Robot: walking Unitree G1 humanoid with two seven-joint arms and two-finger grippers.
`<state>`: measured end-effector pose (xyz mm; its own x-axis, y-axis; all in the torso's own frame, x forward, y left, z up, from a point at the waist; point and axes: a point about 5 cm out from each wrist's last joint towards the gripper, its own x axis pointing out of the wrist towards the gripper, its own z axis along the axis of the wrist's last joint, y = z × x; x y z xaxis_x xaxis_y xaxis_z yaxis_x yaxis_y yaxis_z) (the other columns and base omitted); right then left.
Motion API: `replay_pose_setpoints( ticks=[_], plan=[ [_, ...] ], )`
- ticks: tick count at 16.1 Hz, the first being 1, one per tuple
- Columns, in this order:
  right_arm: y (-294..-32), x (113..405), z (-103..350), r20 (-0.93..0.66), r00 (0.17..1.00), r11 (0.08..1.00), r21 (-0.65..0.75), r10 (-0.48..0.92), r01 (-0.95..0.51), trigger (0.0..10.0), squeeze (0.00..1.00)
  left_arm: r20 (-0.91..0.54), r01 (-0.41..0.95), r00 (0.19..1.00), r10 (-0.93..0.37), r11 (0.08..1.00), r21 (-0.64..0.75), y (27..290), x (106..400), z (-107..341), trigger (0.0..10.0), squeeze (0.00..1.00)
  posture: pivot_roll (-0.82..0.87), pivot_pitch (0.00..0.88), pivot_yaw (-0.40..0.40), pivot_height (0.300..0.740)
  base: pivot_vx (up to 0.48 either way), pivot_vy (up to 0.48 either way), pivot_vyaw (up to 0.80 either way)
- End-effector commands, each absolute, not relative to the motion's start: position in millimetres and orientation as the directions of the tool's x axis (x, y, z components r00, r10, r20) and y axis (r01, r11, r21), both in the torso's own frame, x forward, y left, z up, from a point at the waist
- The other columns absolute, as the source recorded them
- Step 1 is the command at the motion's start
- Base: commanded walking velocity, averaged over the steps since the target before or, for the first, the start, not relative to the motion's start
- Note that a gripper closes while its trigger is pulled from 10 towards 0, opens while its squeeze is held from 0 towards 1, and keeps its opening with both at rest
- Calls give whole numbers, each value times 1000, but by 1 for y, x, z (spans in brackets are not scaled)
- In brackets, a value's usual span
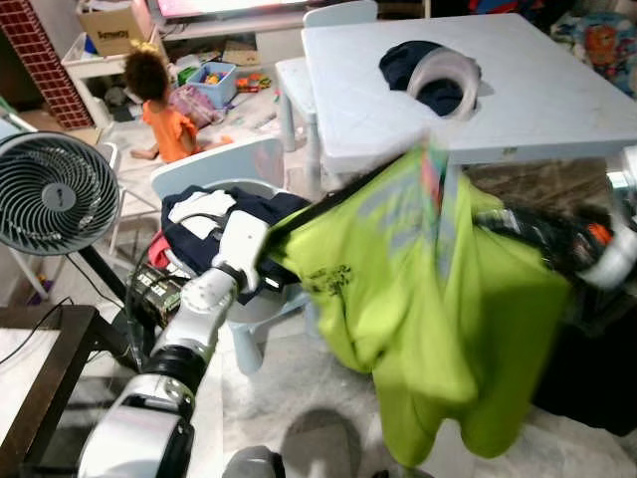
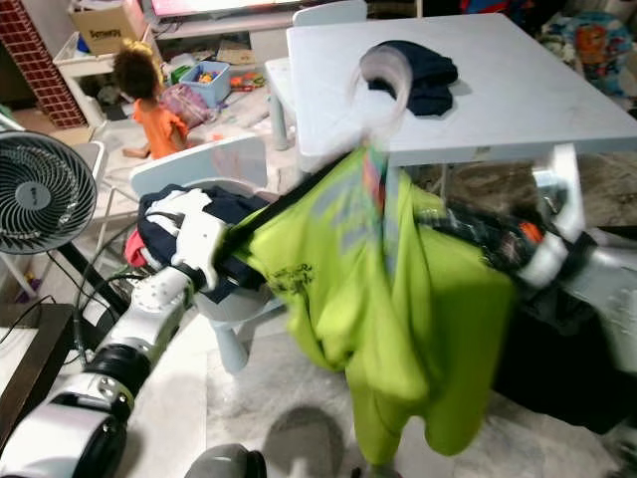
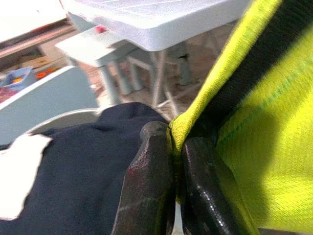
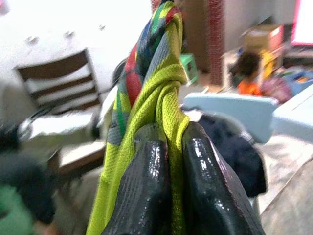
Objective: Hang hanger
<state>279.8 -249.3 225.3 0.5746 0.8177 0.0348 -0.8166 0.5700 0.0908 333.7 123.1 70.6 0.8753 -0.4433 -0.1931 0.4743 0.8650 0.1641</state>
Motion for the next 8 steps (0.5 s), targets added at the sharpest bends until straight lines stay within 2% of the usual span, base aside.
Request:
replay_pose_setpoints(
  ticks=[1,2,3,4,8],
  plan=[
    [-256,291,257,180,685,700,-32,706,-713,10000,0,-348,493,839,-419,855,160,139,315,39,10000,0,-90,0,47,740,0,0,0],
    [-244,303,248,143,738,751,-74,660,-657,10000,0,-350,551,805,-479,822,142,131,311,37,10000,573,-88,0,49,740,0,0,0],
    [-235,311,243,115,766,774,-103,633,-624,10000,0,-352,587,780,-517,800,126,125,309,36,10000,1000,-88,0,49,740,0,0,0],
    [-215,326,229,75,802,802,-149,593,-579,10000,0,-357,654,732,-581,745,129,114,303,34,10000,1000,-85,0,53,740,0,0,0],
    [-189,340,192,-32,800,789,-151,598,-596,10000,0,-331,731,674,-660,660,171,96,296,36,10000,1000,-49,0,24,740,0,0,0]
  ],
)
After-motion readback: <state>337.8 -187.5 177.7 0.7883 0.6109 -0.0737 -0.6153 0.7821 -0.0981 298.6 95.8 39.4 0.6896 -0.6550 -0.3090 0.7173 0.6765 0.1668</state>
